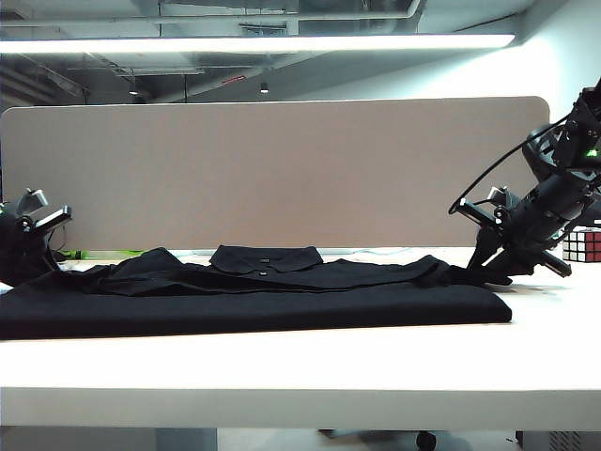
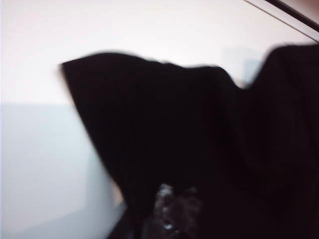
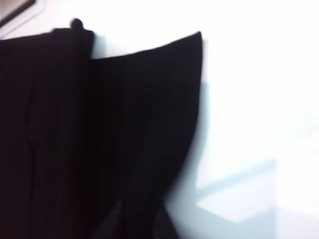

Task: Fold the bottom side of the T-shirt horizontally towards the center, about one-third of the way, then fold the sleeve back towards the center, creating a straight line along the edge of the T-shirt, and finally fold the bottom of the T-shirt up towards the top, creating a neat rectangle.

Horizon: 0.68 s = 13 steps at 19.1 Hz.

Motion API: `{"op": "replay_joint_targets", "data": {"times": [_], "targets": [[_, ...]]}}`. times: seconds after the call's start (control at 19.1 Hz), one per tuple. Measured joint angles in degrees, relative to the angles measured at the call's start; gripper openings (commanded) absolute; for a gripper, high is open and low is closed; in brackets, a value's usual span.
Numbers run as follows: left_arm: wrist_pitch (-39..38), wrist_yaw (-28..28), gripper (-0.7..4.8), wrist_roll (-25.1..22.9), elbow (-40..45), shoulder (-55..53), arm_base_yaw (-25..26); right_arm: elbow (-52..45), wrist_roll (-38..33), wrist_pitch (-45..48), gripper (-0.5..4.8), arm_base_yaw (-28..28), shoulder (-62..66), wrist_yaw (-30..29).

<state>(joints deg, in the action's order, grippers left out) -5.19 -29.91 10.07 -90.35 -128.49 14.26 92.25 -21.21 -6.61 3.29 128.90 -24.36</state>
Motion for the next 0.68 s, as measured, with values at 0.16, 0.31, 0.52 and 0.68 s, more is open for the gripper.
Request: {"op": "replay_joint_targets", "data": {"times": [0.16, 0.31, 0.52, 0.68], "targets": [[1.25, -1.03, -0.06, -0.22, 0.46, -0.17, -0.2, 0.0, 0.0, 0.04, -0.05, 0.0, 0.07, 0.04], [2.86, -1.95, -0.06, 0.07, 0.46, -0.2, -0.17, 0.0, -0.04, 1.31, -0.05, 0.0, 0.04, -1.2], [5.97, -7.41, -0.06, 1.01, 0.5, 0.31, -0.15, 2.01, -0.61, 1.57, -0.05, -0.2, 0.09, -6.47], [6.4, -9.46, -0.06, 0.98, 0.52, 2.4, -1.2, 2.99, -1.18, 1.64, -0.05, -0.92, -0.98, -9.49]]}}
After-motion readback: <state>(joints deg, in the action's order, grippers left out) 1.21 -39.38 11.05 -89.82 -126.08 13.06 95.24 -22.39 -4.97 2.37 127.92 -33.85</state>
